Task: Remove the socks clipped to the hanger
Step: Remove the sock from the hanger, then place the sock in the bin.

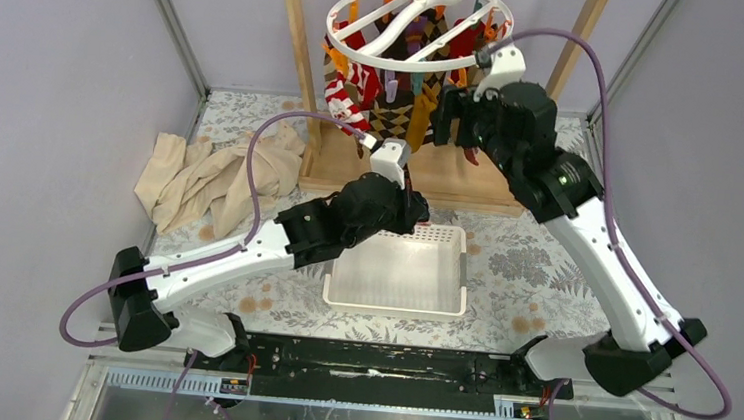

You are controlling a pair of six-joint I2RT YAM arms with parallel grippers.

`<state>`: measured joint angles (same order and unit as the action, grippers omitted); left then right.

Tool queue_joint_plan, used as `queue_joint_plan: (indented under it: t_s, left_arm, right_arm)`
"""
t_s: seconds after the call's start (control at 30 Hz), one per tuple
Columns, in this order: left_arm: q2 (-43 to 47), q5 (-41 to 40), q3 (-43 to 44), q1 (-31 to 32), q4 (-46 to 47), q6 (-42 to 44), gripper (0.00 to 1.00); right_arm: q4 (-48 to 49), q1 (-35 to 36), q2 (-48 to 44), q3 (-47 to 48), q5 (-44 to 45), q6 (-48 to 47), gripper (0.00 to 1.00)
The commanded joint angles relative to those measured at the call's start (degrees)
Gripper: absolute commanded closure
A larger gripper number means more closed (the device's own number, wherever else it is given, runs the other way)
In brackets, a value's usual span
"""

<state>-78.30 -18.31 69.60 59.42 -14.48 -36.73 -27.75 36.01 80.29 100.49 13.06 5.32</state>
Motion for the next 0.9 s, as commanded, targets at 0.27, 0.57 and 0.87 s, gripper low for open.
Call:
queue_joint_plan:
  t_s: [0.27,0.57,0.87]
  left_arm:
    - [-2.05,12.1,5.36,0.26,-0.98,-1.55,1.0]
    - [-3.93,14.8,-7.87,-0.93,8.64,-7.6,1.0]
    - [-4.98,15.06,-15.73,-8.85,-1.35,-11.53,0.73]
  right_arm:
    - [-4.5,0.51,-21.56,-18.66,7.66,7.03,0.14]
    - [-8.68,0.53,-28.31,-25.25,7.8,8.75,0.13]
    - [-6.58,0.49,-27.91,-29.82,4.15,10.27,0.13]
